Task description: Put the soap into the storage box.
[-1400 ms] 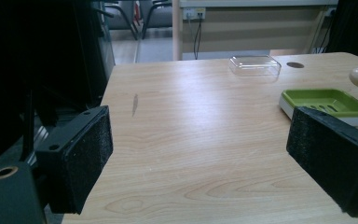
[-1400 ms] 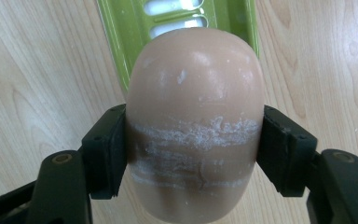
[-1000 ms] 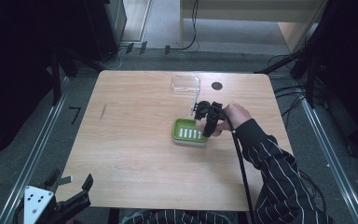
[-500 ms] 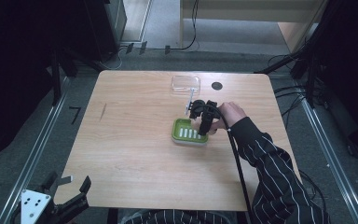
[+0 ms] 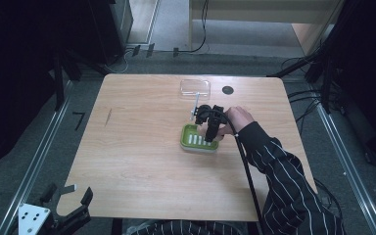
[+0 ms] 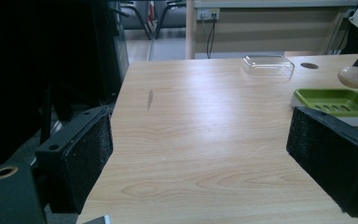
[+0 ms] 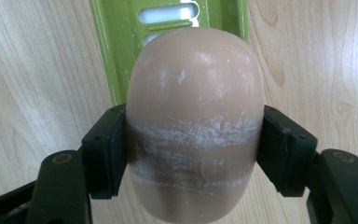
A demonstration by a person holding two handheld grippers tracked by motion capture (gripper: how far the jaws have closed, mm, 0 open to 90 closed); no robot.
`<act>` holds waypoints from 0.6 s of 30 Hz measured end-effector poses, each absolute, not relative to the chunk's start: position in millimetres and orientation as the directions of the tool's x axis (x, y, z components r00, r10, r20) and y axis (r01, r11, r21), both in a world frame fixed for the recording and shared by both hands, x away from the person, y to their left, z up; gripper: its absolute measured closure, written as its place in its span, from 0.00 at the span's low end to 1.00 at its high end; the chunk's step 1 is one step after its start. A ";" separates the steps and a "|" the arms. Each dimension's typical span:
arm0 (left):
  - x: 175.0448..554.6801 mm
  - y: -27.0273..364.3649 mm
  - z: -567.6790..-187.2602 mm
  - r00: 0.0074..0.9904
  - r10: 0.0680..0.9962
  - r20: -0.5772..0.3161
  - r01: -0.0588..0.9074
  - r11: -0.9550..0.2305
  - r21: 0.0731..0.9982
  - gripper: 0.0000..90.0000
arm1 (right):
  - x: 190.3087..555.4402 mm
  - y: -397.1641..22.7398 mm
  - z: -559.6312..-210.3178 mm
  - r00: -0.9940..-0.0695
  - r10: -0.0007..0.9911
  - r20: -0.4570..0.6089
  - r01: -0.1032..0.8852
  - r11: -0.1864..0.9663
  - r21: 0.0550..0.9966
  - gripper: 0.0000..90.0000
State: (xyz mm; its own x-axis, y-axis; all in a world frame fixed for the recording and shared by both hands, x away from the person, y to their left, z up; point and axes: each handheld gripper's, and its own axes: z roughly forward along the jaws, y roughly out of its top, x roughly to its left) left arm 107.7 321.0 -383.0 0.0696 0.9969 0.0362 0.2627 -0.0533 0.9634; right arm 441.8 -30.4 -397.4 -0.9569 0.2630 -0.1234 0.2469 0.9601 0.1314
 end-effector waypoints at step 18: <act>98.4 323.6 -383.3 0.039 0.999 0.035 0.263 -0.044 0.964 0.08 | 449.8 -11.6 -408.3 -0.964 0.242 -0.107 0.230 0.966 0.116 0.37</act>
State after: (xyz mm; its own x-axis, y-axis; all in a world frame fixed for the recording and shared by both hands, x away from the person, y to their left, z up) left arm 98.4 323.6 -383.3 0.0386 0.9986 0.0351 0.2631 -0.0441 0.9638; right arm 449.8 -11.6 -408.3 -0.9643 0.2425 -0.1068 0.2301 0.9662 0.1158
